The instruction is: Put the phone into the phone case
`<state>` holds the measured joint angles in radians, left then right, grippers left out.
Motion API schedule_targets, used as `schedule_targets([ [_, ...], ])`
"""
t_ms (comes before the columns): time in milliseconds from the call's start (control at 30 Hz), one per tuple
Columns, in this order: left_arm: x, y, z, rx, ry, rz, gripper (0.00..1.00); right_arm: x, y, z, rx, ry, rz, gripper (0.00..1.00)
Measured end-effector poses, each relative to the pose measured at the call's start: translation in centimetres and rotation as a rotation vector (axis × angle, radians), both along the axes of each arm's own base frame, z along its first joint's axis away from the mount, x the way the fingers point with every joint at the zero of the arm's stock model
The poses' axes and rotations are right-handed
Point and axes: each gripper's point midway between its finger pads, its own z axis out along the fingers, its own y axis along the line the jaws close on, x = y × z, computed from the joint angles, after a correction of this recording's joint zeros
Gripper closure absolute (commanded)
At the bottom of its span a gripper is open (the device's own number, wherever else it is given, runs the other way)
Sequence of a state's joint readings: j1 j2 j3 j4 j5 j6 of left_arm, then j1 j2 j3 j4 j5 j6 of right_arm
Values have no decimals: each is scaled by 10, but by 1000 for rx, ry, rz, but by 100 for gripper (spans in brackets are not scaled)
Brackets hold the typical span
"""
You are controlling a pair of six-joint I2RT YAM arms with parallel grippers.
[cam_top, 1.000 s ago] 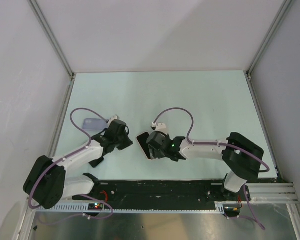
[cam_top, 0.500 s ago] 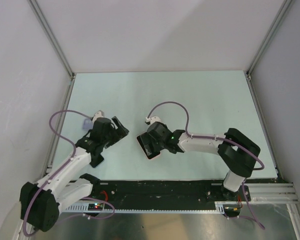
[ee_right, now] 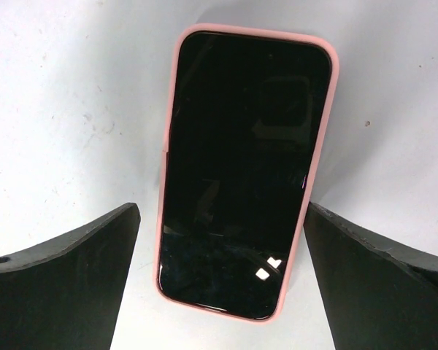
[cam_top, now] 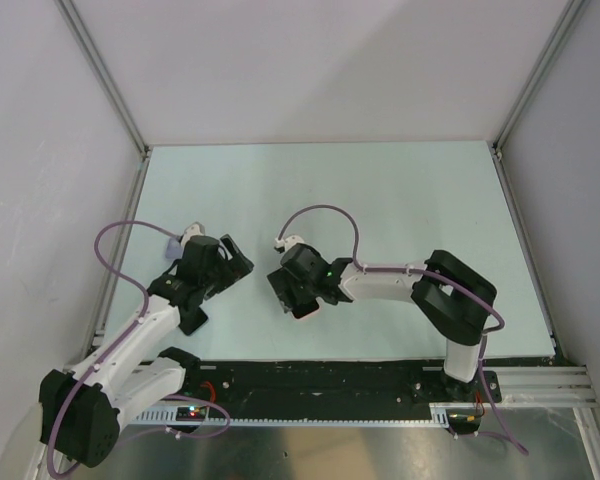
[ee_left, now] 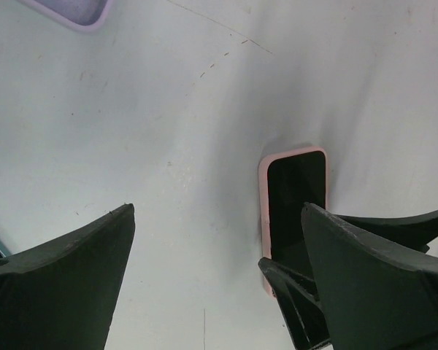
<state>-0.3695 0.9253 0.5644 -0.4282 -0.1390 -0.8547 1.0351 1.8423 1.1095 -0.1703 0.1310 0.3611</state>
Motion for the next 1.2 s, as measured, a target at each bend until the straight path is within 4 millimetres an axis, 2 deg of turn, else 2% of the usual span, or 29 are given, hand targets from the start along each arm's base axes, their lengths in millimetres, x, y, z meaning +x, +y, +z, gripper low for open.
schedule_targets([
  [233, 0, 0, -1, 2, 5, 0, 0, 5, 4, -2, -56, -20, -24, 1],
  [367, 0, 0, -1, 2, 5, 0, 0, 7, 5, -6, -119, -41, -51, 6],
  [500, 0, 0, -1, 2, 6, 0, 0, 8, 3, -7, -139, -45, -79, 24],
  [600, 0, 0, -1, 3, 5, -1, 0, 10, 0, -7, -144, -40, -111, 53],
  [667, 0, 0, -1, 4, 5, -1, 0, 12, -4, -7, -147, -31, -133, 67],
  [767, 0, 0, -1, 3, 5, -1, 0, 24, -13, -4, -139, -16, -180, 75],
  [833, 0, 0, -1, 4, 5, -1, 0, 39, -26, -2, -140, -13, -223, 76],
  [1033, -1, 0, -5, 9, 19, 0, 0, 104, -96, -2, -172, -1, -417, 77],
  [1200, 0, 1, -8, 14, 34, 0, 0, 139, -144, 0, -189, 0, -524, 77],
])
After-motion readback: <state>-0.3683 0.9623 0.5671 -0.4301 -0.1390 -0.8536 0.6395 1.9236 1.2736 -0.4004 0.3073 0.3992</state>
